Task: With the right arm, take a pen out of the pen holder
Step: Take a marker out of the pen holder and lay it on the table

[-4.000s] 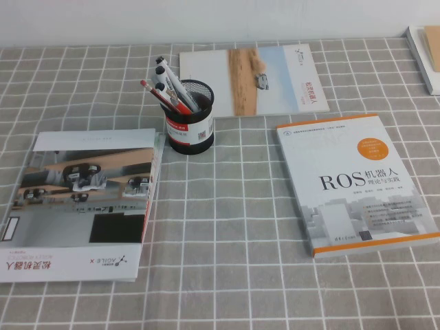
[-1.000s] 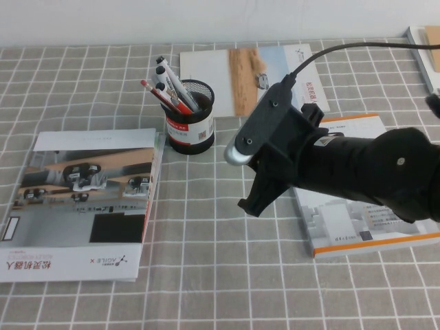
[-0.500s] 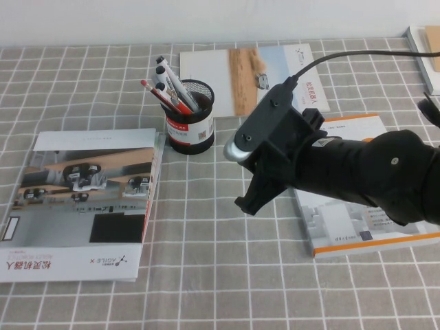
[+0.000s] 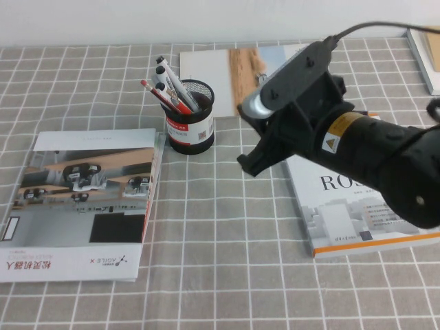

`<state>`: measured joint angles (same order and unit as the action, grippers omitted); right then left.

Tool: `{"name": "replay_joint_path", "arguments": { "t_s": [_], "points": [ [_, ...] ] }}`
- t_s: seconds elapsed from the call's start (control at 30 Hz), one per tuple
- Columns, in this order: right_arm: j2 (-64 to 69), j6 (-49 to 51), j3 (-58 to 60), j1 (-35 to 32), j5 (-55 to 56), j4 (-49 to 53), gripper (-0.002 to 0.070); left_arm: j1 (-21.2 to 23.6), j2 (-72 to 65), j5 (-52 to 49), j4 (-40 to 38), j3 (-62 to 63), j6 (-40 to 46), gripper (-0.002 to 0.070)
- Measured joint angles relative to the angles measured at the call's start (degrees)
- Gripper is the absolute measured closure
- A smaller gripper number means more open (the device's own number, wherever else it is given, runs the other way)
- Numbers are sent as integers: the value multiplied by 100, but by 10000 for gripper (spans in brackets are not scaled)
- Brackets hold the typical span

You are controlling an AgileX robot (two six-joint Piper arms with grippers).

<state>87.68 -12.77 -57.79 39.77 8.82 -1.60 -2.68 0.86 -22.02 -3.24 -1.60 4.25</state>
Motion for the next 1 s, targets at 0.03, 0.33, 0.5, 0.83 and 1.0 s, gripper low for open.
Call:
{"name": "replay_joint_path", "arguments": {
  "t_s": [0.03,0.33,0.5,0.83,1.0],
  "points": [
    [-12,296,72,-38,290,415,615,0,0,0,0,0,0,680],
    [250,2355,449,-436,2502,3570,506,0,0,0,0,0,0,680],
    [557,2431,449,-448,2699,3768,318,0,0,0,0,0,0,680],
    [1283,1590,-58,-448,3124,3819,224,0,0,0,0,0,0,680],
    [1845,1484,-595,-448,3140,3824,225,0,0,0,0,0,0,680]
  ]
}}
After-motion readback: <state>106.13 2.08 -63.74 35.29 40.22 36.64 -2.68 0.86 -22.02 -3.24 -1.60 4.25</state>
